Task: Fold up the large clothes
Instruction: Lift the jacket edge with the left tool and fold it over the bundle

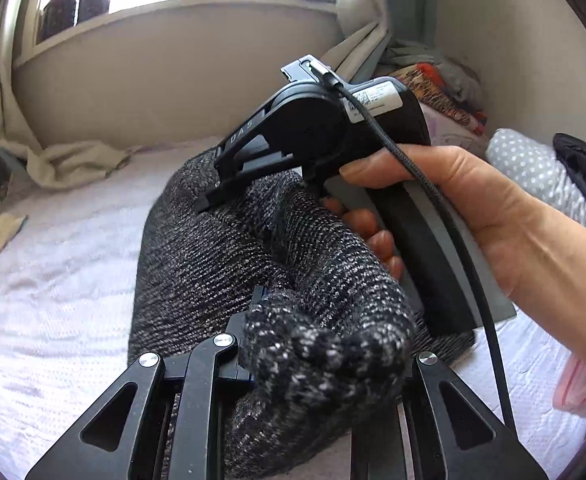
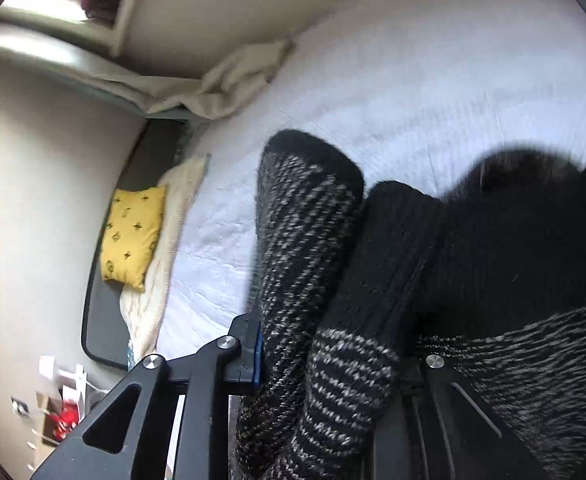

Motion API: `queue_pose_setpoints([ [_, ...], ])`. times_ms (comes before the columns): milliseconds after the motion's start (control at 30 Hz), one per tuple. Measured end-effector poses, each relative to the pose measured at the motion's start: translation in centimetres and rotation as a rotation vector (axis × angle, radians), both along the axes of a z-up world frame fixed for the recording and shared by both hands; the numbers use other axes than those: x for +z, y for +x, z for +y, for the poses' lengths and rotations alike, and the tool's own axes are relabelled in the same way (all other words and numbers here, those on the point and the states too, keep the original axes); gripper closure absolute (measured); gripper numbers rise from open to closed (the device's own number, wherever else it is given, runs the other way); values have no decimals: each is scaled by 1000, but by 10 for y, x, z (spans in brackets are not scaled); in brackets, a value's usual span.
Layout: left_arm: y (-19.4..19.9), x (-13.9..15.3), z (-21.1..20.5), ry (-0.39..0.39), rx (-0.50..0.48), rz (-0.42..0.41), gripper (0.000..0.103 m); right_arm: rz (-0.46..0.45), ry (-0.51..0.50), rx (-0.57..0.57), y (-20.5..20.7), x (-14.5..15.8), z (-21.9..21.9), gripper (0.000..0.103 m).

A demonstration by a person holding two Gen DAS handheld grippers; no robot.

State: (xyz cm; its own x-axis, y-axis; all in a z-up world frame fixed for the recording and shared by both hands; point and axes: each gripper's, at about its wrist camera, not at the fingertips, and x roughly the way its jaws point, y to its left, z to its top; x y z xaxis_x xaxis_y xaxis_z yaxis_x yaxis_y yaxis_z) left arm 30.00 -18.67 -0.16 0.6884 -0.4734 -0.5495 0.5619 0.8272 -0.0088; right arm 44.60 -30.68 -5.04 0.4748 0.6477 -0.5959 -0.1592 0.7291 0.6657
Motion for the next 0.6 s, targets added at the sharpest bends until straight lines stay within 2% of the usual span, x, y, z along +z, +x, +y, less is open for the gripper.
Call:
queue_pose_setpoints([
  [133,-12,14,-22,-3,-45,-17,79,-37,-52,-5,-17,30,-21,85],
  [267,-21,15,-53,5,-95,-22,79,-49,-94,-34,-25,43,-44,85],
  [433,-27,8,-90,13,-148,-4,79,-36,-93,-82,-29,36,-79,86],
  [600,-28,-8,-123,53,-183,7,78,-15,-99,-117,-32,17,-113,86],
])
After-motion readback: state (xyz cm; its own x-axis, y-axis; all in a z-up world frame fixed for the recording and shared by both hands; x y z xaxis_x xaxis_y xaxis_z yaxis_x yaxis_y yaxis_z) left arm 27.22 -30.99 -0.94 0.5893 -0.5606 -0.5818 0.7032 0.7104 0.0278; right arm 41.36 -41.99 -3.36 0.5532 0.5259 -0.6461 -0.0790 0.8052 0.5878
